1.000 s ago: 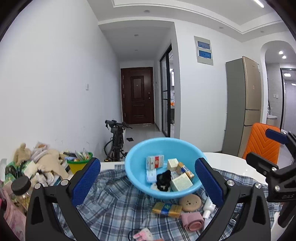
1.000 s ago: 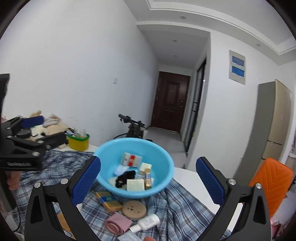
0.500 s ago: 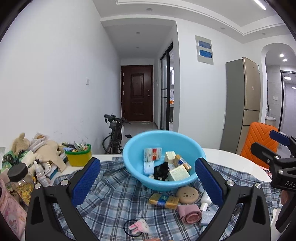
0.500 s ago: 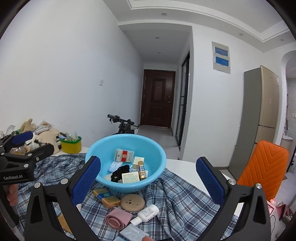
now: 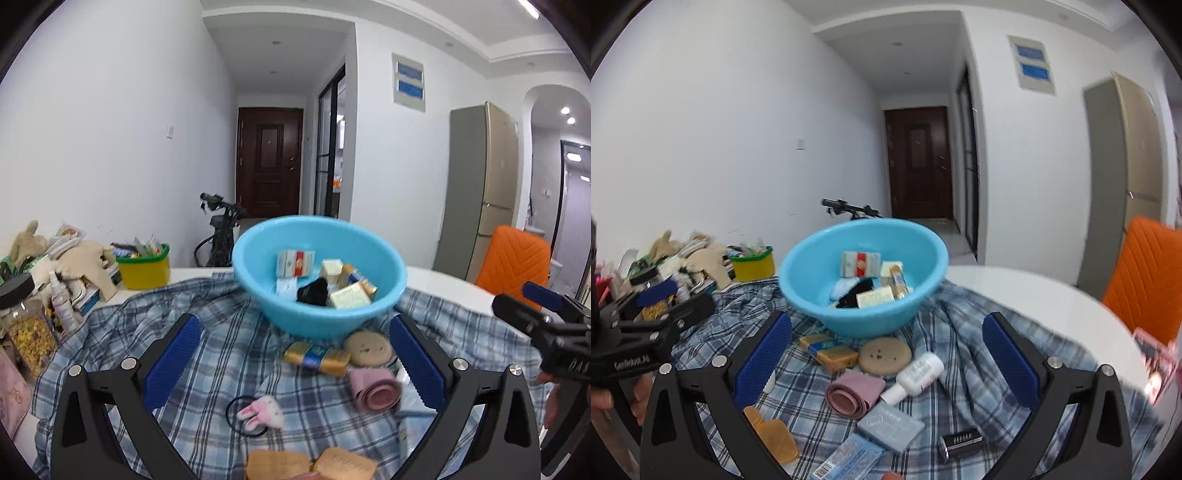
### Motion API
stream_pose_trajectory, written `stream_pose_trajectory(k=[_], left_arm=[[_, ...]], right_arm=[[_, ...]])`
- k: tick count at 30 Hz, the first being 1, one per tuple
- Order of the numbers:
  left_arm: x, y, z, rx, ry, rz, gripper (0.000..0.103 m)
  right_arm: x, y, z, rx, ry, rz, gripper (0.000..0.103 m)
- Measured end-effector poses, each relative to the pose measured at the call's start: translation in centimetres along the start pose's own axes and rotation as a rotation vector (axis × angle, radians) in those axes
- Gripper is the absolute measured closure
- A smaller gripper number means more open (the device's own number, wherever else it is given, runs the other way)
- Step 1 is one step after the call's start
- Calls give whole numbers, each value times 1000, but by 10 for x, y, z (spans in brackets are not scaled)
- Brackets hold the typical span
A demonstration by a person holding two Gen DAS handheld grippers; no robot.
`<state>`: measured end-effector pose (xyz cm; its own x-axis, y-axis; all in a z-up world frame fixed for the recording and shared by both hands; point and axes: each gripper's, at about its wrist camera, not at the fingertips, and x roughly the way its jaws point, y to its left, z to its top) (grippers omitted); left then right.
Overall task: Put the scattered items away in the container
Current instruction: 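Move both grippers toward the orange soap dishes and blue boxes on the cloth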
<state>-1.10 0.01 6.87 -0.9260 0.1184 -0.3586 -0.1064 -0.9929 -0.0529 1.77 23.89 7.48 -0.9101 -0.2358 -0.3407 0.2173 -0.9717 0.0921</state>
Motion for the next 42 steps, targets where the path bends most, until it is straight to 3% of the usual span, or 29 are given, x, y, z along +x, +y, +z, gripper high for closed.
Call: stream_pose_trajectory(k=[5, 13, 21, 26, 42], left_arm=[[7, 9, -19, -53, 70, -35, 0], [10, 10, -50, -56, 133, -10, 0], [11, 6, -67, -55, 179, -35, 0], [10, 10, -74, -71, 170, -9, 0], [14, 14, -107, -101, 275, -25, 0]], right_arm=[[1, -5, -21, 3, 34, -48, 0], [2, -1, -52, -16, 103, -31, 0], [3, -12, -68, 32, 133, -64, 0], [3, -17, -73, 46, 150, -80, 0], [6, -15, -96, 39, 207, -65, 0]])
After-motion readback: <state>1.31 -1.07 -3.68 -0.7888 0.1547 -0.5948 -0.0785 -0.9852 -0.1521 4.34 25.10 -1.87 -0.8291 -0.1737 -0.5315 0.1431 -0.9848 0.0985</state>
